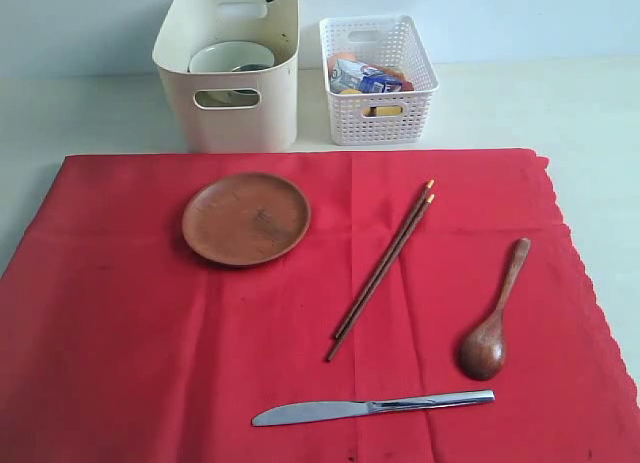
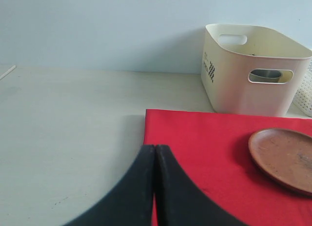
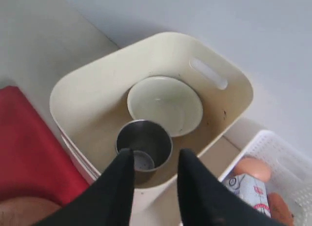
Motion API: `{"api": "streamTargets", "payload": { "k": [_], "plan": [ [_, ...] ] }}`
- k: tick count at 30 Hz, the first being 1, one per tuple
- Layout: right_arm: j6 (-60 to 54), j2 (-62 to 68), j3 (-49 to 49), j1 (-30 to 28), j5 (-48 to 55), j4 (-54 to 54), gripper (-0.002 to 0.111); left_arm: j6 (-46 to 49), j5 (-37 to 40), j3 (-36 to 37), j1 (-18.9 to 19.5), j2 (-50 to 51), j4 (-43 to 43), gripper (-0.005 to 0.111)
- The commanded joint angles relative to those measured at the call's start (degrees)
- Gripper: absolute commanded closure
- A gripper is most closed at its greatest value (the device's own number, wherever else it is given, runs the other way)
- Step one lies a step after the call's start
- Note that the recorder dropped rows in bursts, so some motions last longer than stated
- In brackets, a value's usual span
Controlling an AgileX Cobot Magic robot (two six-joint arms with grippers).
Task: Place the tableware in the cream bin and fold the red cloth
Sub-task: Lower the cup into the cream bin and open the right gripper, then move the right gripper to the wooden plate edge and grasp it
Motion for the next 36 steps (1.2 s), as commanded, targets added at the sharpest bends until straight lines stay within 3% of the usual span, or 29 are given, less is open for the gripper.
{"api": "streamTargets", "payload": {
  "k": [1, 8, 18, 36],
  "plan": [
    [5.62, -0.82, -0.36, -1.59, 2.88, -4.40, 0.090, -0.04, -0.31, -0.04, 0.20, -0.37, -0.50, 0.104],
    [12.03, -1.26, -0.36, -2.61, 4.70, -9.34, 0.108, -0.04, -0.31, -0.04, 0.20, -0.37, -0.50, 0.104],
    [14.24, -4.96, 2.70, -2.61, 7.81, -10.02, 0.108, -0.04, -0.31, -0.04, 0.20, -0.37, -0.50, 0.104],
    [19.48, -20.90, 27.12, -2.61, -5.25, -9.72, 0.108, -0.04, -0.31, -0.04, 0.20, -0.37, -0.50, 0.104]
  ]
}}
